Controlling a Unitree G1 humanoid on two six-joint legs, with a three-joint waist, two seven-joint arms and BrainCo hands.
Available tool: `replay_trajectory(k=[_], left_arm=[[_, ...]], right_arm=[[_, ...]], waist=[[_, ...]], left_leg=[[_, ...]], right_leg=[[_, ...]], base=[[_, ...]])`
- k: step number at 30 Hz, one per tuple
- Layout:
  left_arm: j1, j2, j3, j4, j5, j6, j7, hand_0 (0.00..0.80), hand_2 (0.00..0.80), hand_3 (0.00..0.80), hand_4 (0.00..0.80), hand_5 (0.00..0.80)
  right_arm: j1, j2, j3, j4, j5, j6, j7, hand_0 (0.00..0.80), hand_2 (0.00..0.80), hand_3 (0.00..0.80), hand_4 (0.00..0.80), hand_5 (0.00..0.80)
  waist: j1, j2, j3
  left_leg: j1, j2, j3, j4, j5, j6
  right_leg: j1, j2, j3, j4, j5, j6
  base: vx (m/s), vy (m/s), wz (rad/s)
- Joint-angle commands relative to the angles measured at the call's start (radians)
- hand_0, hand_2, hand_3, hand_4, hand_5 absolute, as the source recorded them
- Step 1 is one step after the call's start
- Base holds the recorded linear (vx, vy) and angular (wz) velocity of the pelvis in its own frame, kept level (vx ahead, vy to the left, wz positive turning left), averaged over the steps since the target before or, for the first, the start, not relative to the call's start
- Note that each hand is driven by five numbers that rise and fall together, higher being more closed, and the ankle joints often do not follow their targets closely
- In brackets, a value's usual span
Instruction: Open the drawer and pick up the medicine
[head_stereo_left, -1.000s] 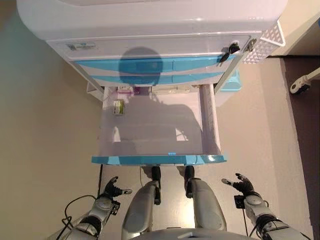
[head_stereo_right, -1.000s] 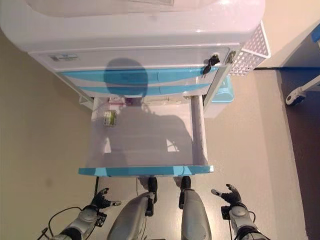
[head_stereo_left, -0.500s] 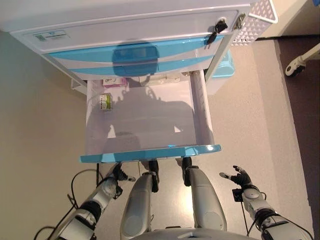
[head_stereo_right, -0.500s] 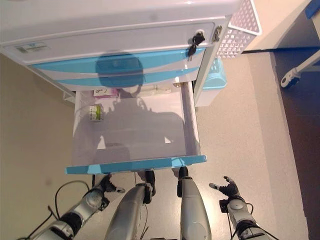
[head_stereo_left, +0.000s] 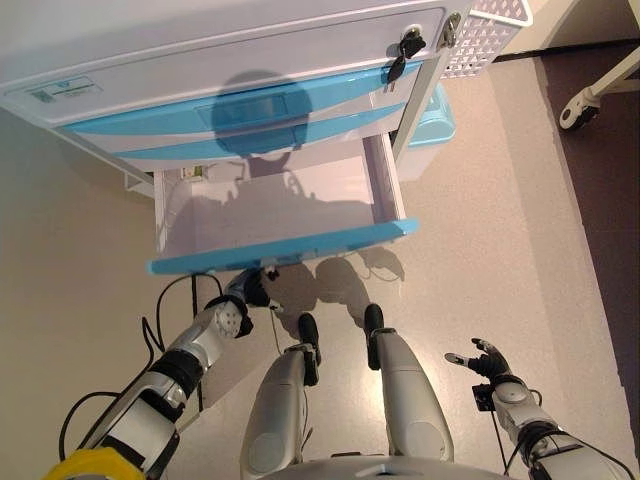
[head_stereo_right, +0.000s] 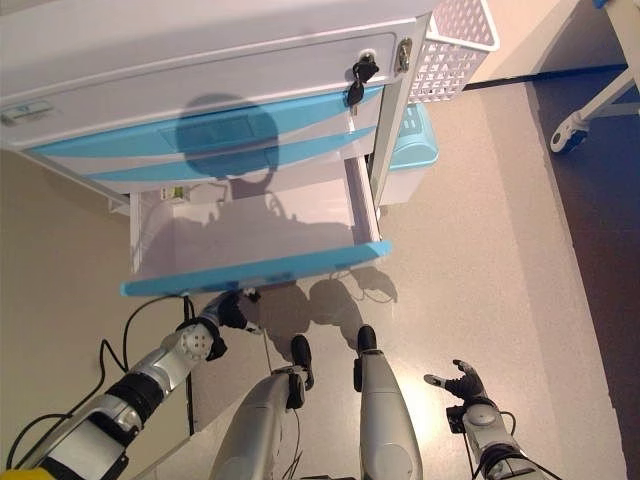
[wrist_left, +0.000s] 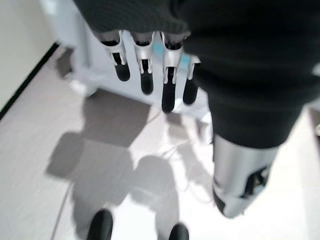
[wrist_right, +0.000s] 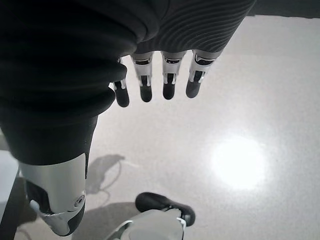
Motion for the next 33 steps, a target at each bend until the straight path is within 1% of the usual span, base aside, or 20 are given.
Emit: replay_trajectory(k=[1,7,9,10,17,18,21,22,24,25,26,27,33], left_arm=[[-0.062,0.022,0.060,-0.023,0.014,0.003,0.019,0.000,0.000,0.000,0.000,0.000],[-0.134,0.068,0.074,-0.023,0.012,0.019,0.027,0.000,0.000,0.000,0.000,0.000],[-0.161,0.098,0.087,-0.026,-0.005,0.022,0.037,0.000,0.000,0.000,0.000,0.000],[-0.161,0.099,0.087,-0.026,-0.005,0.022,0.037,0.000,0.000,0.000,0.000,0.000],[-0.225,0.142,0.095,0.034,0.004,0.038,0.063,0.000,0.000,0.000,0.000,0.000],[-0.249,0.156,0.096,0.071,0.014,0.043,0.079,0.000,0.000,0.000,0.000,0.000],[-0.279,0.166,0.096,0.110,0.039,0.052,0.108,0.000,0.000,0.000,0.000,0.000],[-0.308,0.179,0.105,0.131,0.064,0.063,0.153,0.000,0.000,0.000,0.000,0.000],[-0.308,0.179,0.105,0.131,0.064,0.063,0.153,0.000,0.000,0.000,0.000,0.000],[-0.310,0.176,0.129,0.150,0.057,0.063,0.191,0.000,0.000,0.000,0.000,0.000],[-0.311,0.178,0.133,0.158,0.056,0.065,0.208,0.000,0.000,0.000,0.000,0.000],[-0.312,0.180,0.142,0.144,0.051,0.067,0.219,0.000,0.000,0.000,0.000,0.000],[-0.307,0.193,0.164,0.152,0.037,0.067,0.245,0.000,0.000,0.000,0.000,0.000]], right_arm=[[0.069,-0.045,-0.011,0.027,-0.014,0.016,0.011,0.000,0.000,0.000,0.000,0.000],[0.080,-0.038,-0.007,0.038,-0.013,0.021,0.023,0.000,0.000,0.000,0.000,0.000],[0.079,-0.033,-0.006,0.036,-0.005,0.021,0.026,0.000,0.000,0.000,0.000,0.000],[0.079,-0.033,-0.006,0.036,-0.005,0.021,0.026,0.000,0.000,0.000,0.000,0.000],[0.069,-0.021,0.008,0.042,0.006,0.020,0.033,0.000,0.000,0.000,0.000,0.000],[0.065,-0.018,0.013,0.044,0.010,0.019,0.031,0.000,0.000,0.000,0.000,0.000],[0.064,-0.014,0.022,0.046,0.008,0.016,0.030,0.000,0.000,0.000,0.000,0.000],[0.065,-0.008,0.031,0.048,0.009,0.011,0.025,0.000,0.000,0.000,0.000,0.000],[0.065,-0.008,0.031,0.048,0.009,0.011,0.025,0.000,0.000,0.000,0.000,0.000],[0.070,0.000,0.038,0.046,0.010,0.006,0.021,0.000,0.000,0.000,0.000,0.000],[0.071,0.002,0.042,0.048,0.009,0.005,0.018,0.000,0.000,0.000,0.000,0.000],[0.071,0.004,0.043,0.046,0.011,0.002,0.015,0.000,0.000,0.000,0.000,0.000],[0.075,0.008,0.054,0.042,0.014,-0.002,0.008,0.000,0.000,0.000,0.000,0.000]], waist=[[-0.020,0.020,-0.043],[-0.026,0.013,-0.040],[-0.028,0.008,-0.040],[-0.028,0.008,-0.040],[-0.031,-0.003,-0.037],[-0.034,-0.008,-0.037],[-0.036,-0.015,-0.036],[-0.037,-0.022,-0.037],[-0.037,-0.022,-0.037],[-0.039,-0.028,-0.039],[-0.040,-0.030,-0.041],[-0.041,-0.032,-0.044],[-0.042,-0.039,-0.051]], left_leg=[[0.012,-0.032,-0.007,-0.009,-0.022,0.034],[0.005,-0.030,0.007,-0.008,-0.027,0.037],[-0.003,-0.027,0.011,-0.003,-0.031,0.039],[-0.004,-0.027,0.012,-0.003,-0.031,0.039],[-0.024,-0.021,0.030,0.021,-0.044,0.045],[-0.031,-0.017,0.037,0.027,-0.047,0.046],[-0.035,-0.012,0.048,0.028,-0.049,0.048],[-0.041,-0.008,0.057,0.032,-0.051,0.049],[-0.041,-0.008,0.057,0.032,-0.051,0.049],[-0.046,-0.006,0.059,0.034,-0.053,0.049],[-0.047,-0.006,0.060,0.034,-0.054,0.049],[-0.051,-0.006,0.061,0.034,-0.055,0.049],[-0.058,-0.002,0.065,0.033,-0.056,0.048]], right_leg=[[0.027,0.009,0.007,-0.061,0.057,0.032],[0.015,0.011,0.019,-0.065,0.064,0.034],[0.007,0.013,0.025,-0.065,0.066,0.035],[0.006,0.013,0.025,-0.065,0.066,0.035],[-0.017,0.020,0.045,-0.055,0.068,0.035],[-0.025,0.023,0.053,-0.054,0.071,0.037],[-0.033,0.028,0.061,-0.055,0.075,0.040],[-0.038,0.031,0.069,-0.057,0.077,0.041],[-0.039,0.031,0.069,-0.057,0.077,0.041],[-0.044,0.033,0.072,-0.057,0.077,0.040],[-0.046,0.034,0.072,-0.058,0.078,0.040],[-0.050,0.034,0.072,-0.059,0.079,0.040],[-0.057,0.037,0.075,-0.066,0.084,0.040]], base=[[0.006,0.005,-0.05],[0.011,0.008,-0.09],[0.007,0.001,-0.02],[0.000,0.000,0.00],[0.005,0.012,-0.04],[0.002,0.026,-0.07],[0.000,0.027,-0.13],[0.004,0.012,-0.17],[0.001,0.005,-0.15],[-0.002,-0.002,-0.12],[-0.004,-0.003,-0.13],[0.002,0.000,-0.10],[0.002,0.002,-0.03]])
